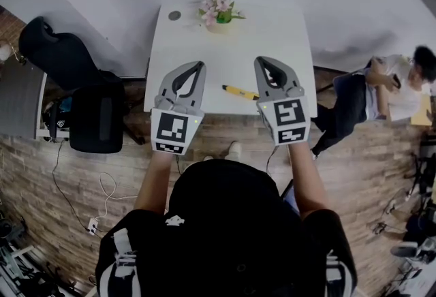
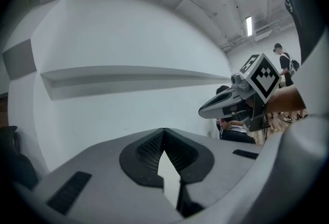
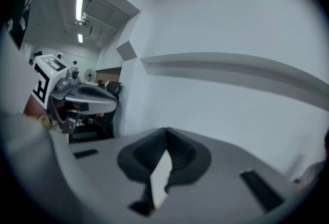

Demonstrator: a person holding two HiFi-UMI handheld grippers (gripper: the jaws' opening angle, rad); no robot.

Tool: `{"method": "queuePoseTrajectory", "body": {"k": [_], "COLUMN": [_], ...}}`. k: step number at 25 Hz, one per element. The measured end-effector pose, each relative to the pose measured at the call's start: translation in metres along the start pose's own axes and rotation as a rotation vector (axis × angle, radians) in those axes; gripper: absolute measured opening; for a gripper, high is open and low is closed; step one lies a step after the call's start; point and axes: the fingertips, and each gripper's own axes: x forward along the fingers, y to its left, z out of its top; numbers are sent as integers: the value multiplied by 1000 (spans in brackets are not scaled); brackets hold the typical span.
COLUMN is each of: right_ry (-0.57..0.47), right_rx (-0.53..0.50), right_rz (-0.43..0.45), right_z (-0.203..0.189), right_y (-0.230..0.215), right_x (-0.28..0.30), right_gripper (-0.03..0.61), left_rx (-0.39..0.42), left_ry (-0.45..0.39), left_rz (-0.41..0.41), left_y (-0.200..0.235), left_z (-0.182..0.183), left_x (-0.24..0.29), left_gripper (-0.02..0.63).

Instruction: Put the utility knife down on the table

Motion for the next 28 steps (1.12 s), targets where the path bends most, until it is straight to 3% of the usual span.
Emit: {"method": "queuePoseTrajectory", "body": {"k": [13, 28], "right_ry": [-114, -117], "right_rx": [-6, -10], "right_rz": [-36, -28], "right_z": [31, 26], "right_y": [-11, -16], "right_x": [-31, -35], "right_gripper": [34, 34], "left_rx": [7, 27], "left_ry": [-72, -77], "left_rz": [10, 12], "left_y": [-11, -17], "left_z": [37, 42], "left_x": [-2, 2], "left_gripper": [14, 14]}}
